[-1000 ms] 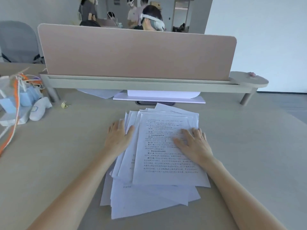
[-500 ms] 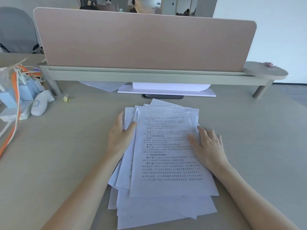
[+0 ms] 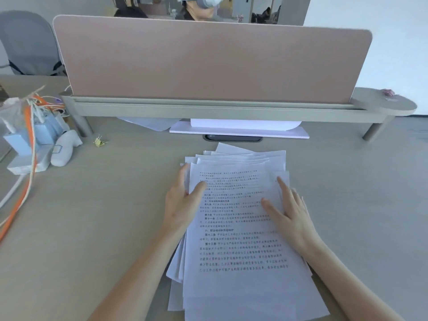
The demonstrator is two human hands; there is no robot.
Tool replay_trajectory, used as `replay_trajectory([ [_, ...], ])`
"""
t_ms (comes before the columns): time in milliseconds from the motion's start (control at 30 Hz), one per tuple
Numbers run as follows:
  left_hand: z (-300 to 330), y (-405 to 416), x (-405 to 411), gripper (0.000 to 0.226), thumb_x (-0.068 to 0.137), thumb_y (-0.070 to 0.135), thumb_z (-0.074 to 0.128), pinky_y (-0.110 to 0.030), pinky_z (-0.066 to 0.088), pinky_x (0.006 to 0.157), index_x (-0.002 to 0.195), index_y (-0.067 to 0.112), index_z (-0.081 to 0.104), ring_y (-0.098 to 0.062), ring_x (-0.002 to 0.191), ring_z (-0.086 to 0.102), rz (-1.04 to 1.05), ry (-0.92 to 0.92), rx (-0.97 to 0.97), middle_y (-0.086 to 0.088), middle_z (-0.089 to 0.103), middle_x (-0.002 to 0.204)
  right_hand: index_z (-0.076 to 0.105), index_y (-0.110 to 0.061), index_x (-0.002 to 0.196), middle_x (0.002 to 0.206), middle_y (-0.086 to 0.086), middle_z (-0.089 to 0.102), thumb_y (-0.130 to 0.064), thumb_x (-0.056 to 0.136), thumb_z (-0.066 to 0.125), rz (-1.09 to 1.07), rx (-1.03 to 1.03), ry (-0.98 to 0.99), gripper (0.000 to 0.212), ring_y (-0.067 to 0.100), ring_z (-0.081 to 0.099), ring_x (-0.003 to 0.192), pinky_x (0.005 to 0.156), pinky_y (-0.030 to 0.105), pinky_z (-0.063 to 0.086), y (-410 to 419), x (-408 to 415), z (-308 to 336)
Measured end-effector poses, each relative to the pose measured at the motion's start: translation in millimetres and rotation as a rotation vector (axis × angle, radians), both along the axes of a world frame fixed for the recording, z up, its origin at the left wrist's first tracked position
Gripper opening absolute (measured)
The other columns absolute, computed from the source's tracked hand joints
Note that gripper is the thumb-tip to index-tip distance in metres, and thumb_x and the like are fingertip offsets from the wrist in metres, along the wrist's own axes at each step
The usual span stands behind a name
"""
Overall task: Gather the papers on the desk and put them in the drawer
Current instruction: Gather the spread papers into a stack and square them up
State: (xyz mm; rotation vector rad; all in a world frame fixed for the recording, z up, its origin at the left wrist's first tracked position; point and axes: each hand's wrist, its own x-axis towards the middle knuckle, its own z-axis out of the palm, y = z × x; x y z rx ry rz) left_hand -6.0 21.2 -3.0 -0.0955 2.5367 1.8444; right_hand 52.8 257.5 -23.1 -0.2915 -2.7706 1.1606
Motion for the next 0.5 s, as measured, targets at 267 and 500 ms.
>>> replay_trajectory([
  [267,2.5,0.6,0.5,0.051,0.081,0.022,0.063,-0.049,0.048,0.105,0.13,0.035,0.058,-0.019,0.12,0.062,0.064,-0.061,0.308,0.01,0.066,0.127,0.025,-0.034,0.154,0.138,-0.012,0.035,-0.028,0.095,0.06,-0.122,-0.253,0.065,0.07,0.018,0.036,0.14,0.104,0.034,0.032,1.4,9.6,13.8],
  [500,1.0,-6.8,-6.0,0.061,0.089,0.007,0.062,-0.033,0.037,0.112,0.146,0.015,0.044,-0.01,0.128,0.051,0.157,-0.175,0.525,0.006,0.056,0.141,0.024,-0.031,0.154,0.148,-0.007,0.037,-0.006,0.084,0.058,-0.179,-0.331,0.069,0.081,0.015,0.044,0.137,0.11,0.046,0.043,7.7,5.5,10.7],
])
